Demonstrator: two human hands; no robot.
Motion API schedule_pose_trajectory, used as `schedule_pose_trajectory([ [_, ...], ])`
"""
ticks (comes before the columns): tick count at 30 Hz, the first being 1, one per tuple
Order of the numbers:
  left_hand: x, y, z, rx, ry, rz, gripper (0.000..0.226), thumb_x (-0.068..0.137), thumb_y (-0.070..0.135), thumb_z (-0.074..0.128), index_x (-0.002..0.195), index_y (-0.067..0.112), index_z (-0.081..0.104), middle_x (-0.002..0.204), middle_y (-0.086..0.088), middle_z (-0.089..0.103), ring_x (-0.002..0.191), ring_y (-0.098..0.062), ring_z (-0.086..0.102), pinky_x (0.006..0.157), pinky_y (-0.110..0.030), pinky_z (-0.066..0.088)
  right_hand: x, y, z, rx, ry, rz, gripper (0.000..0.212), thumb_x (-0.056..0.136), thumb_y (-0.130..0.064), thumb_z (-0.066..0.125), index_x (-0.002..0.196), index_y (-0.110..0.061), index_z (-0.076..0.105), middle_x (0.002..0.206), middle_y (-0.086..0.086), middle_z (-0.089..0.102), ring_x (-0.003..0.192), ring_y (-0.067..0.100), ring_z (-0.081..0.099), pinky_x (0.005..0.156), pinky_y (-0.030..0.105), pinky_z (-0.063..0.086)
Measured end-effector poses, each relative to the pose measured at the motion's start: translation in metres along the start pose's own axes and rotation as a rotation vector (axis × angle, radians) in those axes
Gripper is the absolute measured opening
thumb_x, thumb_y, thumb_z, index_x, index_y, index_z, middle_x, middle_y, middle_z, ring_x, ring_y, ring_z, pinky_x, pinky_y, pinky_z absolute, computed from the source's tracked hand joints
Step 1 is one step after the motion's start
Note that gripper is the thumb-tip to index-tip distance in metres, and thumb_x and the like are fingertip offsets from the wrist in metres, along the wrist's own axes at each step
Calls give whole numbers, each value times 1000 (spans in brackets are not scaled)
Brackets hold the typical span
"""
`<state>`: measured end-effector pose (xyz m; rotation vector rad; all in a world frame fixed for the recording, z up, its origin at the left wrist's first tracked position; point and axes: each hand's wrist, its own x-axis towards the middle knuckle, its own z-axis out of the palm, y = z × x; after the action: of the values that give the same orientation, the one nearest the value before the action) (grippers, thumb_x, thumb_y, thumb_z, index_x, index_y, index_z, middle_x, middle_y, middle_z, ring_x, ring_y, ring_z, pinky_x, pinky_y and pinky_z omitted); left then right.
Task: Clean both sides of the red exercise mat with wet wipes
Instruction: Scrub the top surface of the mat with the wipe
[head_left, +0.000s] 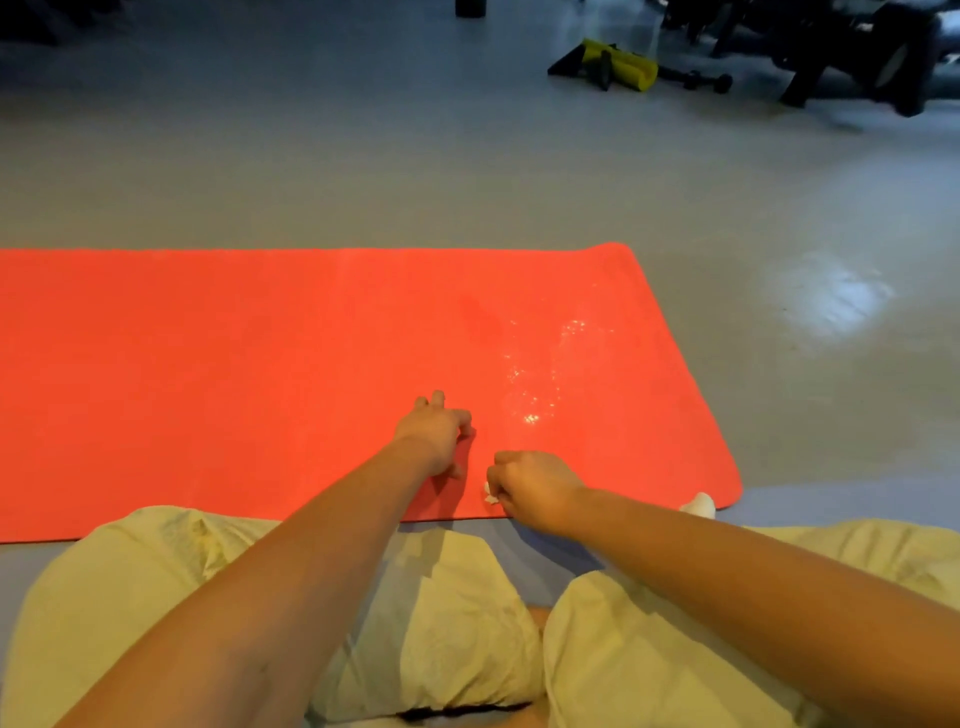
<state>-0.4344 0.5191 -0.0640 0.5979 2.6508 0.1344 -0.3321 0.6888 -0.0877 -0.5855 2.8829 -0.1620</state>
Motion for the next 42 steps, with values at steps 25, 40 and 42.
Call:
schedule_pose_trajectory([
  [25,51,-20,-9,55,64,3,117,48,49,101,148,30,42,151,-7,37,143,-31,36,107,-50,47,80,37,-20,-17,187,122,16,90,-16,58,99,-17,71,96,5,59,91,33,62,63,36,40],
  [40,107,-23,-6,-76,307,7,27,100,47,58,114,26,68,121,-8,52,120,-32,49,95,-44,47,80,39,-17,-78,206,70,3,88,-15,65,91,-16,66,92,3,60,90,28,62,61,36,44],
  [42,107,-23,18,-63,486,-1,21,101,42,54,109,25,63,115,-5,52,113,-30,50,88,-44,44,85,45,-12,-70,223,87,4,85,-13,68,86,-17,66,86,2,58,86,28,62,58,37,47],
])
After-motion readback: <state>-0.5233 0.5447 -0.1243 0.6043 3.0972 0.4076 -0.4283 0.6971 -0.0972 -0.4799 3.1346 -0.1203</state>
